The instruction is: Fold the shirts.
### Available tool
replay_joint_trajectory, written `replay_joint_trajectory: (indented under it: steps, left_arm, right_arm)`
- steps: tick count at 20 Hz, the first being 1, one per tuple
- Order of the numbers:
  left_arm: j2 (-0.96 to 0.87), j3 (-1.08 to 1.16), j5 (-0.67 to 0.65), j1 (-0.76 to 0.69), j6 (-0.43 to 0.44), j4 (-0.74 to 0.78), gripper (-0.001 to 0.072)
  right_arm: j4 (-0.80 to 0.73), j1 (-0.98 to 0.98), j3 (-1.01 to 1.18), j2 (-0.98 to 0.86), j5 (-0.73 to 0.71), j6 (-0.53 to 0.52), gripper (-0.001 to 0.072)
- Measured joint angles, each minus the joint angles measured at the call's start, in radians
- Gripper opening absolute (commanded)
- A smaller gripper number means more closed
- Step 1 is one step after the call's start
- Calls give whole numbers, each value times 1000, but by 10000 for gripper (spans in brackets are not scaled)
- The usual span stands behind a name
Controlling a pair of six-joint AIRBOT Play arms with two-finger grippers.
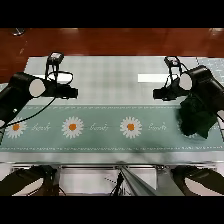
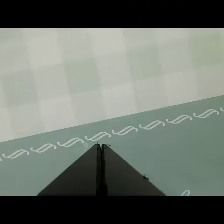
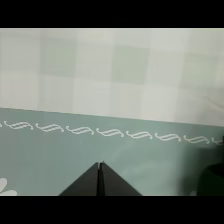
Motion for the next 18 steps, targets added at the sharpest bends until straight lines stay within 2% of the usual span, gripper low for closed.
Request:
replay_joint_trajectory:
  steps: [3, 4, 6, 7, 8, 9, 10, 12, 14, 18]
  left_arm:
    - [-2, -1, 65, 1, 0, 0, 21]
    - [-2, -1, 85, 1, 0, 0, 21]
    - [-2, -1, 121, 2, 0, 0, 22]
    - [-2, -1, 135, 2, 0, 0, 39]
    - [-4, -1, 151, 2, 0, 0, 207]
    - [-8, -1, 174, 2, 0, 0, 499]
    - [-13, -1, 190, 2, 0, 0, 701]
    - [-27, -1, 218, 2, -2, 0, 702]
    - [-42, -1, 223, 2, -2, 0, 701]
    - [-61, -1, 193, 2, -4, 0, 701]
  right_arm:
    - [0, 0, 0, 0, -35, 0, 28]
    - [-3, 0, 0, 0, -55, 0, 67]
    - [-43, 0, 0, 0, -93, 3, 622]
    - [-97, 0, 0, 0, -109, 12, 624]
    - [-162, 0, 0, -2, -118, 18, 625]
    - [-242, -3, 0, -6, -117, 26, 626]
    - [-312, -13, 0, -8, -111, 33, 626]
    - [-422, -70, 0, -14, -71, 69, 626]
    - [-463, -171, -7, -16, -29, 129, 626]
    - [-396, -406, -61, -19, 19, 185, 625]
